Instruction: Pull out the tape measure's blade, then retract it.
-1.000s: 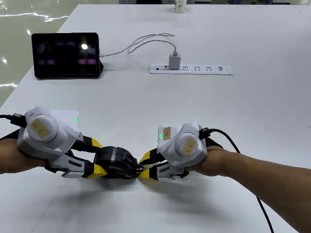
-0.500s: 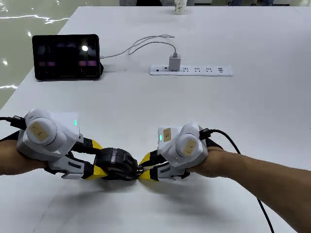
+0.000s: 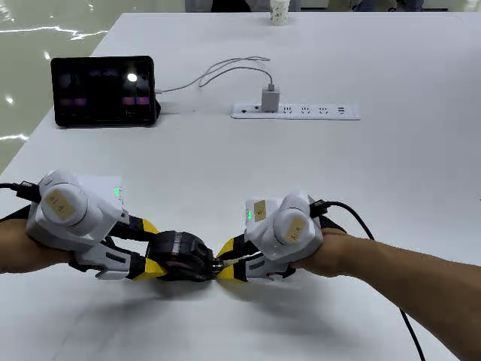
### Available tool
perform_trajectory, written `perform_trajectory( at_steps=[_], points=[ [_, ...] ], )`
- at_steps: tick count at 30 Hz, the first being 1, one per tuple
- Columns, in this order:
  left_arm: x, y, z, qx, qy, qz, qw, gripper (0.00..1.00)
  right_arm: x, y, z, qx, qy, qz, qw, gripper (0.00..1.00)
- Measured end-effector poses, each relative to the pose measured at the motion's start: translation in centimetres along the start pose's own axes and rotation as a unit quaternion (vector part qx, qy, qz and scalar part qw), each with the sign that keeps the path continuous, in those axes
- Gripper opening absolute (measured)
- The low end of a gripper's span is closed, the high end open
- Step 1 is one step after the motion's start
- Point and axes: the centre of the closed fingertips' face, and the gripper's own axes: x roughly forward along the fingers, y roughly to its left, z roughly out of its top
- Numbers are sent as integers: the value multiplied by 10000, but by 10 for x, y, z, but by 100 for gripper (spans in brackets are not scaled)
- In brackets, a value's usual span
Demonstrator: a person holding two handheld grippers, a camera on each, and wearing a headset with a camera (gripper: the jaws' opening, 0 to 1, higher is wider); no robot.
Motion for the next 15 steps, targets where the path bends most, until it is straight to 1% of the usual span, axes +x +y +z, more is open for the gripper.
perform_trajectory(
  at_steps=[15],
  points=[
    [0,0,0,-25,1,-26,10000,24,-12,1,-10,11,71,6,10000,9]
  ],
)
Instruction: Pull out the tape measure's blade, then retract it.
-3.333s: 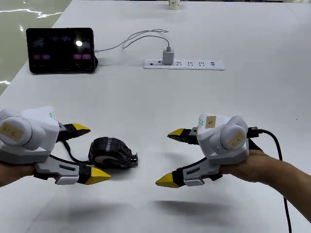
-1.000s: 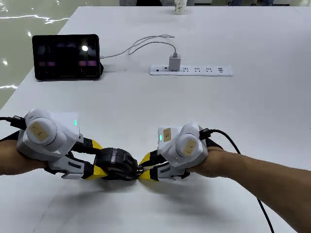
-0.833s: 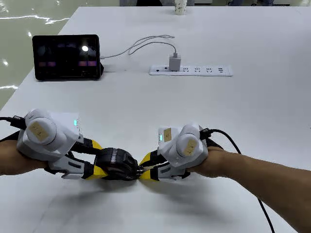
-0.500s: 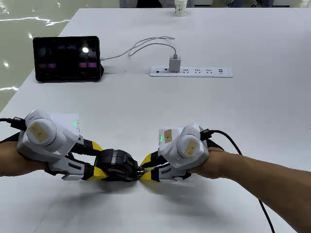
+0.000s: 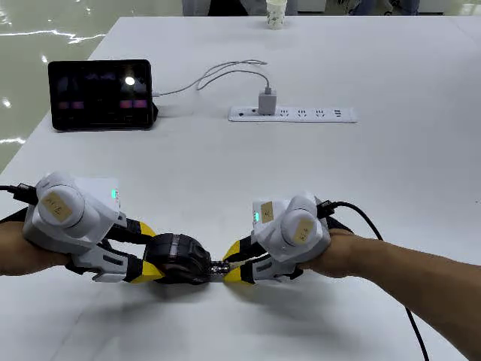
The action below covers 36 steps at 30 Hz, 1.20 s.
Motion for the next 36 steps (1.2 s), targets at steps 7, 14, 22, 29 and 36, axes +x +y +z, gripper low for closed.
perform_trajectory(
  at_steps=[7,14,22,29,36],
  points=[
    [0,0,0,7,5,-13,10000,24,-7,1,-6,50,13,3,10000,9],
    [0,0,0,2,8,-29,10000,24,-13,2,-11,53,31,-6,10000,9],
    [1,0,1,9,32,-35,10000,24,-21,3,-19,78,71,-12,9999,9],
    [1,0,1,8,50,-42,10000,24,-27,5,-24,118,91,-15,9999,9],
    [2,0,1,2,62,-57,10000,24,-32,5,-29,131,123,-8,9998,9]
  ],
)
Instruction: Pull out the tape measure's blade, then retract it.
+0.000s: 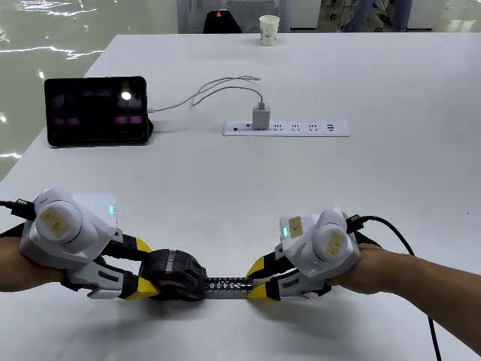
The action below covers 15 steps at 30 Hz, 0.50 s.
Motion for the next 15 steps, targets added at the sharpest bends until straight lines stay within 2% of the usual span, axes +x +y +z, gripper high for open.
perform_trajectory(
  at_steps=[15],
  points=[
    [1,1,-1,6,19,-33,10000,24,-15,3,-13,71,61,2,10000,9]
  ],
)
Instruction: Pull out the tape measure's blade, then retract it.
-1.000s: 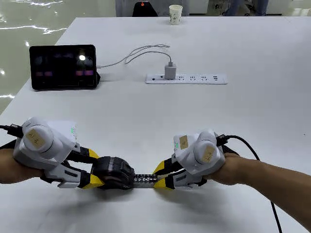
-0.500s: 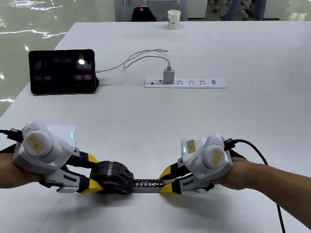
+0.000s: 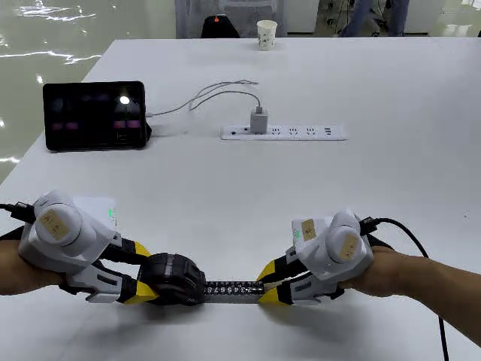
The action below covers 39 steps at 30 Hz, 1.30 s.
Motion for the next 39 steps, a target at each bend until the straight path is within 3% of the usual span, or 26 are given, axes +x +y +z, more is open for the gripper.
perform_trajectory(
  at_steps=[39],
  points=[
    [1,1,-1,-48,53,8,10000,24,-48,1,-45,166,229,-122,9995,9]
  ],
)
